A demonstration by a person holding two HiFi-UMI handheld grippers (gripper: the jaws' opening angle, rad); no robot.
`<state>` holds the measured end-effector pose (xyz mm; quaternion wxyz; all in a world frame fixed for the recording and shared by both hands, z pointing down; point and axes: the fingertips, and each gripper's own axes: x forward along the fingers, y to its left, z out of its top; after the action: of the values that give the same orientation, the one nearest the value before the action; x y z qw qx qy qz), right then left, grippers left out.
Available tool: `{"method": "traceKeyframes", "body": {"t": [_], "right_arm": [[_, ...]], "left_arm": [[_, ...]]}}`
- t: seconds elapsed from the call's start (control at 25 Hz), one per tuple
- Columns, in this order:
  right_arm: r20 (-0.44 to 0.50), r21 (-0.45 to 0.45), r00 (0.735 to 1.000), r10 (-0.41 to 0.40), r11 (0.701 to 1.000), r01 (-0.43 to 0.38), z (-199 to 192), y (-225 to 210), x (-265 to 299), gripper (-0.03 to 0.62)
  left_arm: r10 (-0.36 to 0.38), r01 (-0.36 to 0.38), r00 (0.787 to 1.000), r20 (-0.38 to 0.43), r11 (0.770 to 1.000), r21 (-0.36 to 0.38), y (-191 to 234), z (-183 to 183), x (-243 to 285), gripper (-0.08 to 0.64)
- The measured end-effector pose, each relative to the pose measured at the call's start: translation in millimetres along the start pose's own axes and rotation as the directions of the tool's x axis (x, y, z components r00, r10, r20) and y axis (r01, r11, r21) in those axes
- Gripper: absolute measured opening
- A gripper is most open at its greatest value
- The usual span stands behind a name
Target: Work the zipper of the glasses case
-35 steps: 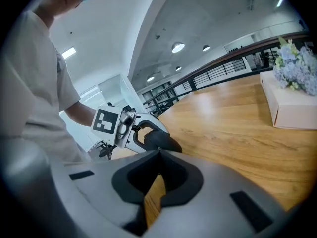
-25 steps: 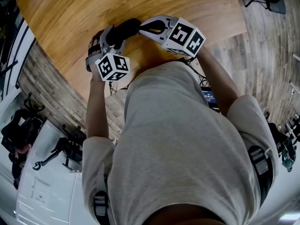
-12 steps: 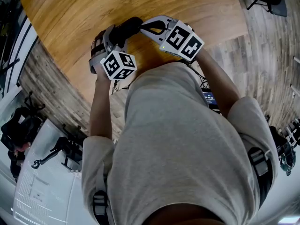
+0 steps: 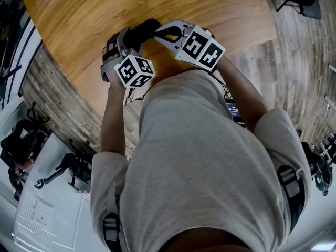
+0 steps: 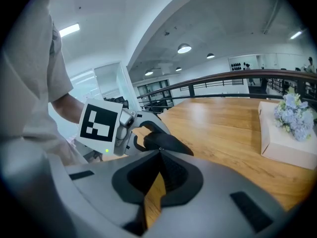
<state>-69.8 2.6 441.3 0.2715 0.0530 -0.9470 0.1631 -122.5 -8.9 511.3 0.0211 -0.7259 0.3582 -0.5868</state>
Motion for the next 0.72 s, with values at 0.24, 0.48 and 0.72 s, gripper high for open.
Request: {"method": "traceKeyframes", "body": {"t": [0.24,0.48,0.72], "right_arm": [[0.025,0.030,1.000,-0.004,1.000,0.004,1,-2,3,0.025],[0.010,0.031,0.999,-0.033,0.999,0.032,-6,-11,0,0.026],[-0.005,0.045,0.997,-0.074,0.996,0.074,-17,-29,0,0.026]], "left_arm": [[-0.005,0.005,1.000,0.023,1.000,-0.006,0,5,2,0.272],[-0.007,0.006,0.997,0.073,1.000,0.011,-1,10,-5,0.272],[0.014,-0.019,0.988,0.151,0.999,0.033,1,21,-18,0.272]]}}
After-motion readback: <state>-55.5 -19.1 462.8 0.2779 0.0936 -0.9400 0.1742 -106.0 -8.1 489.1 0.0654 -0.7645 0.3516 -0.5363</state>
